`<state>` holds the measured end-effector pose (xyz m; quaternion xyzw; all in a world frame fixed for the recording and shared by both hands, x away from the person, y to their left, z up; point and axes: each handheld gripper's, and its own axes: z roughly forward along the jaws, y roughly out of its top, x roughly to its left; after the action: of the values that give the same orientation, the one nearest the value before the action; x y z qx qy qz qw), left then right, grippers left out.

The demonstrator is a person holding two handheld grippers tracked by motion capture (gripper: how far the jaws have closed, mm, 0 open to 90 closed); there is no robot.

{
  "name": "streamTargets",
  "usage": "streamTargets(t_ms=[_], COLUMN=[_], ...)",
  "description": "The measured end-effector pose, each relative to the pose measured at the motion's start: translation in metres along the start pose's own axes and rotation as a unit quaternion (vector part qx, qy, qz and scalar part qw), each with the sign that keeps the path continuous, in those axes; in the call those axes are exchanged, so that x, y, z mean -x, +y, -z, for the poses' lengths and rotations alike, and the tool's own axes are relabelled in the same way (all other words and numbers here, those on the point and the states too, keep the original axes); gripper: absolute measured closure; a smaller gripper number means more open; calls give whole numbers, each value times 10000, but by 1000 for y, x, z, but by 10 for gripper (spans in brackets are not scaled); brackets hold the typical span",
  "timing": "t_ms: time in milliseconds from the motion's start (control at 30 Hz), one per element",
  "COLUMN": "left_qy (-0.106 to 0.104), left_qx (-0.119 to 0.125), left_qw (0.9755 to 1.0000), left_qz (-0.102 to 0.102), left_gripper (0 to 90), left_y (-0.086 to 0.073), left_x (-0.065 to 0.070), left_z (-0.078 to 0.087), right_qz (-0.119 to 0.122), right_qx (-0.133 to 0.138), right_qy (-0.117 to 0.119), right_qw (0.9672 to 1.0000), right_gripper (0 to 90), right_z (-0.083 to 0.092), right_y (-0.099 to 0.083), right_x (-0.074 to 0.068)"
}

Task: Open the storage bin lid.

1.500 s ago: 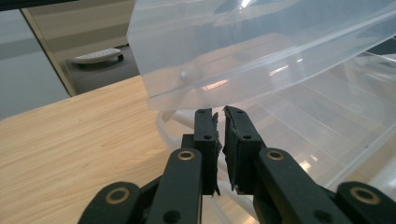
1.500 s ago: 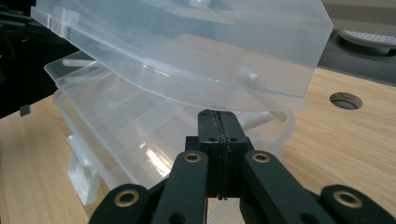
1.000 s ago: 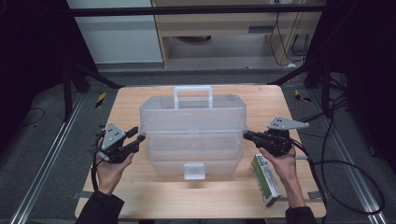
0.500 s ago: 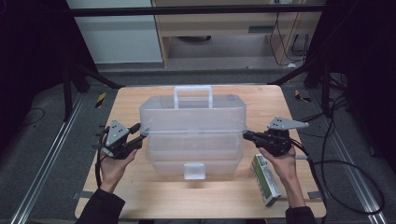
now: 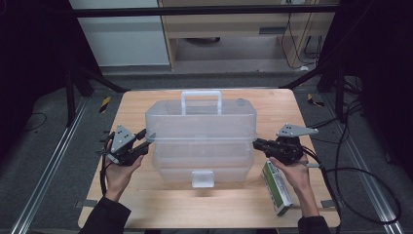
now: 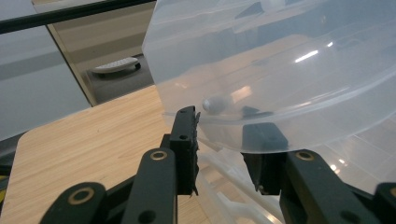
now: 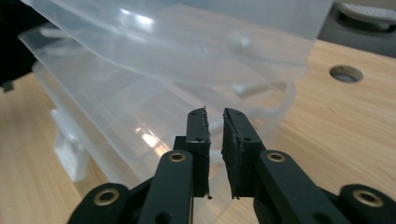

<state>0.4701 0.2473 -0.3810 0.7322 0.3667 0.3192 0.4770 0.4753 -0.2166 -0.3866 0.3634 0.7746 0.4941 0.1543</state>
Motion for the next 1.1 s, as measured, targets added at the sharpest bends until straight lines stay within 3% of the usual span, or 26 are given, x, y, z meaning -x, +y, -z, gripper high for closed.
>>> streamTargets(t_ms=[233, 400, 867, 1100], left_qy=[-3, 6, -3, -11], left_qx=[-22, -24, 0, -8], left_qw=[10000, 10000, 10000, 10000], left_qz=[-19, -15, 23, -15], left_gripper=[659, 660, 660, 662], left_y=[-1, -1, 0, 1], left_x=[0, 0, 0, -2], left_z=[0, 0, 0, 0], right_qz=[-77, -99, -167, -89], right_qx=[-415, -675, -786, -822], right_qy=[-248, -402, -397, -425], right_qw=[9988, 9969, 9960, 9957], right_gripper=[688, 665, 671, 702], right_z=[-13, -21, -32, -34], right_y=[-8, -12, -16, -15], right_x=[2, 3, 3, 1])
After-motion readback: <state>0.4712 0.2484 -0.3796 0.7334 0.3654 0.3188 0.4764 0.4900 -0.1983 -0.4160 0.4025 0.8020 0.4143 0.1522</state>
